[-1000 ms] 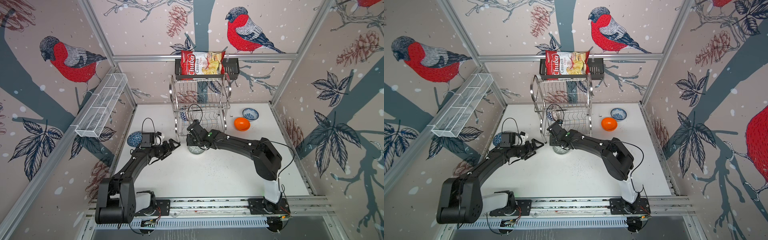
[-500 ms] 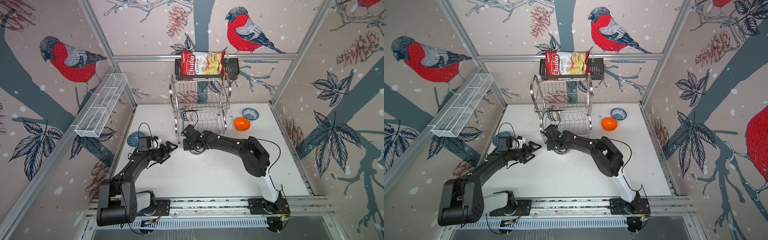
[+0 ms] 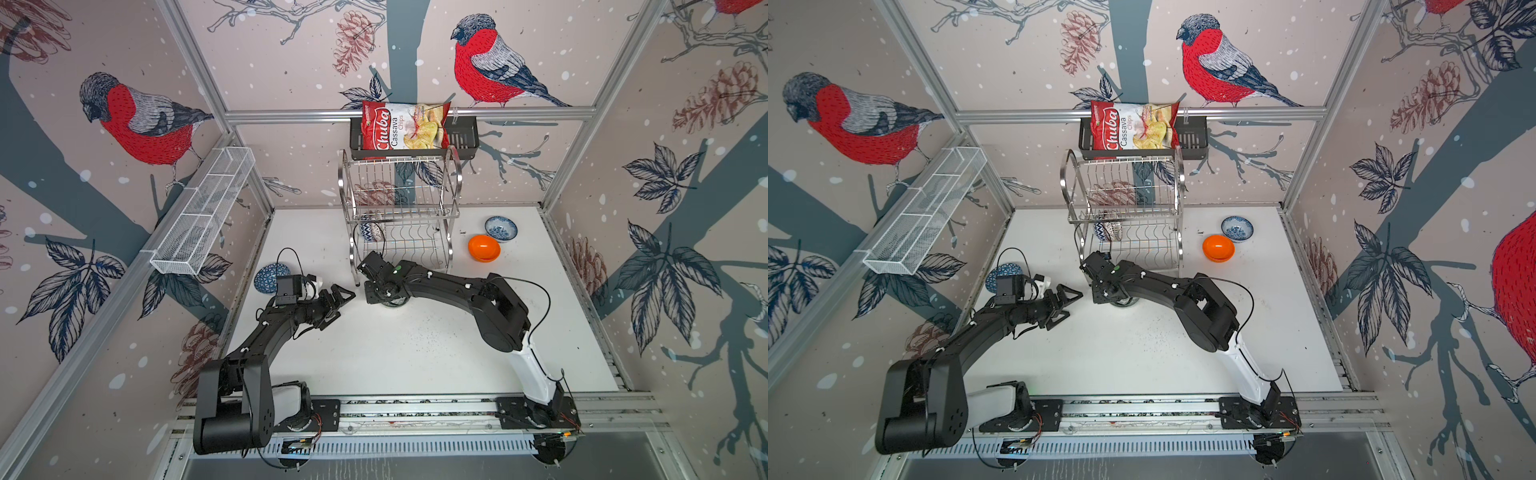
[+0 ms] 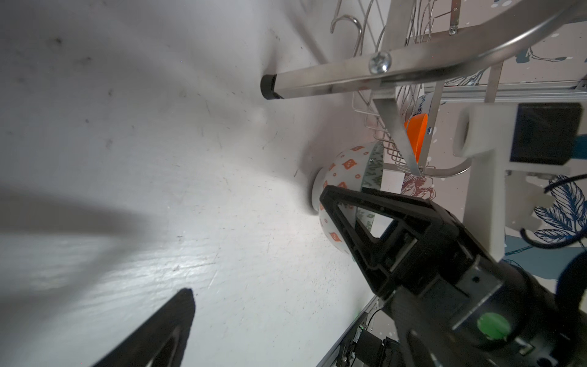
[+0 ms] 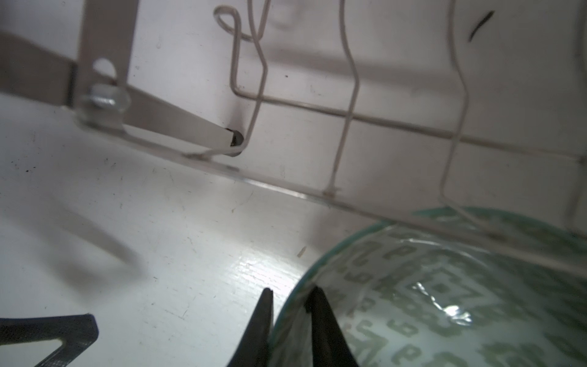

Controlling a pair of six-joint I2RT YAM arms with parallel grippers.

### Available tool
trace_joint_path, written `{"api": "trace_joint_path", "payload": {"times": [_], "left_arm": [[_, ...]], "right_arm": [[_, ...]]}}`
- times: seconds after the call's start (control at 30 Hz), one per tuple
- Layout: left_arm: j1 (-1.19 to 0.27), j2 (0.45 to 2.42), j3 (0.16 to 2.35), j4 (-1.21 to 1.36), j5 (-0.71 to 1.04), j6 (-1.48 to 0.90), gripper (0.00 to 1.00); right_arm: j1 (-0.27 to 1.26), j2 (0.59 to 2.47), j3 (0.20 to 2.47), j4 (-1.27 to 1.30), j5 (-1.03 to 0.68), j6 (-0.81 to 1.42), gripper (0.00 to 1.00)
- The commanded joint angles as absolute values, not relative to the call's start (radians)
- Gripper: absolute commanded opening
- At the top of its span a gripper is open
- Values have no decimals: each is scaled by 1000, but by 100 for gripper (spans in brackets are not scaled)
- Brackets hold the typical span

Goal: Load the bowls into the dish rack
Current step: 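Lift the green-patterned bowl toward the rack with the right gripper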

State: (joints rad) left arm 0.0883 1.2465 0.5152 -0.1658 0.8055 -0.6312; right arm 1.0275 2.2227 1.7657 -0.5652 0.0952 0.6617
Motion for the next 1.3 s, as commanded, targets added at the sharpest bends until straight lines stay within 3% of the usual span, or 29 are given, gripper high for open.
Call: {"api": "trace_joint_path", "payload": {"times": [0.0, 0.47, 1.27], "left_arm": [[93, 1254, 518, -148, 792, -637, 97], [101, 1241, 506, -141, 778, -658, 97], [94, 1229, 584, -96, 787, -661, 97]], "right_arm": [[1028, 2222, 1741, -586, 65, 669, 17], [1001, 2088, 1585, -474, 38, 681, 3], [951, 1807, 1351, -218, -94, 608, 1]]}}
